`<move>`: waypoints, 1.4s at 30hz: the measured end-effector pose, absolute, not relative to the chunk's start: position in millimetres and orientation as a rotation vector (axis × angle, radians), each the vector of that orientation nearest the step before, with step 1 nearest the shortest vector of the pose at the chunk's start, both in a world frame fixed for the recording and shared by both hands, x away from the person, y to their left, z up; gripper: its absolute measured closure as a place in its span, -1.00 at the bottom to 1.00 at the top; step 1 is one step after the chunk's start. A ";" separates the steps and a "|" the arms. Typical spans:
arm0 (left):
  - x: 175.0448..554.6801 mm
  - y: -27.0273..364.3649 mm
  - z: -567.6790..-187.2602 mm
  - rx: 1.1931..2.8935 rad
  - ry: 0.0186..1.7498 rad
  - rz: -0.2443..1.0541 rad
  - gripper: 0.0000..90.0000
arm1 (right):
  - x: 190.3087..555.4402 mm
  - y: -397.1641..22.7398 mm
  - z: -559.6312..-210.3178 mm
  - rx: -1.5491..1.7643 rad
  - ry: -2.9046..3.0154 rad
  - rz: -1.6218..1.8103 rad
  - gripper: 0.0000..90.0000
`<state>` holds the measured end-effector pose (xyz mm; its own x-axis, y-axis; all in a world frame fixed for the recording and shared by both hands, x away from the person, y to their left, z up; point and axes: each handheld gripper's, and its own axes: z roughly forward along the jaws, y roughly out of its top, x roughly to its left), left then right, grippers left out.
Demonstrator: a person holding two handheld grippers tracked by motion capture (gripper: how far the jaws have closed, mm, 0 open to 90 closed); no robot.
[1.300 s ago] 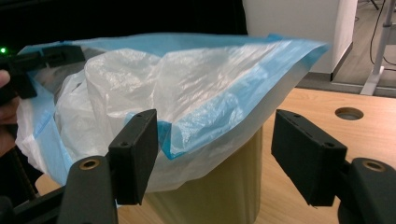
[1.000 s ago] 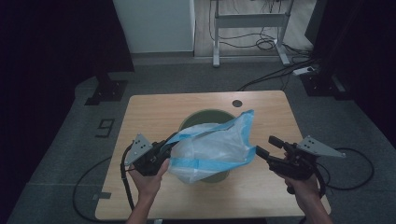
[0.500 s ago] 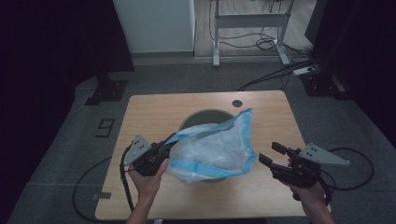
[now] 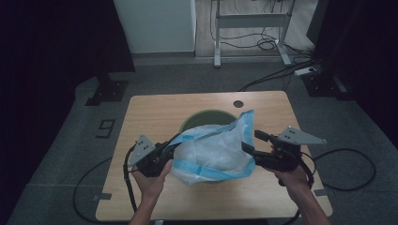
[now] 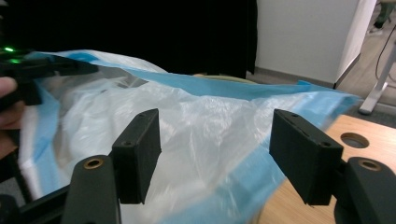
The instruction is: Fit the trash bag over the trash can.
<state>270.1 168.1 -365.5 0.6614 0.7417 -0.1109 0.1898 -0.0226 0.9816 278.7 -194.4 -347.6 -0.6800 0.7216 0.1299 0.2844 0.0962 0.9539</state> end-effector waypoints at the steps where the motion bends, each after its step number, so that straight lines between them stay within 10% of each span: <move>1: 270.4 168.1 -365.6 1.565 0.793 0.522 0.99 | 282.0 -191.2 -347.9 0.986 2.018 1.598 -0.28; 10: 270.3 168.3 -368.7 1.562 0.788 0.501 0.99 | 309.7 -168.2 -367.1 0.988 2.112 1.450 -0.22; 19: 274.1 170.5 -366.3 1.548 0.801 0.525 0.99 | 305.0 -168.7 -380.0 0.921 2.119 1.373 0.96; 42: 313.9 204.5 -376.5 1.470 0.961 0.549 0.99 | 324.8 -217.4 -381.9 0.981 1.990 1.368 0.98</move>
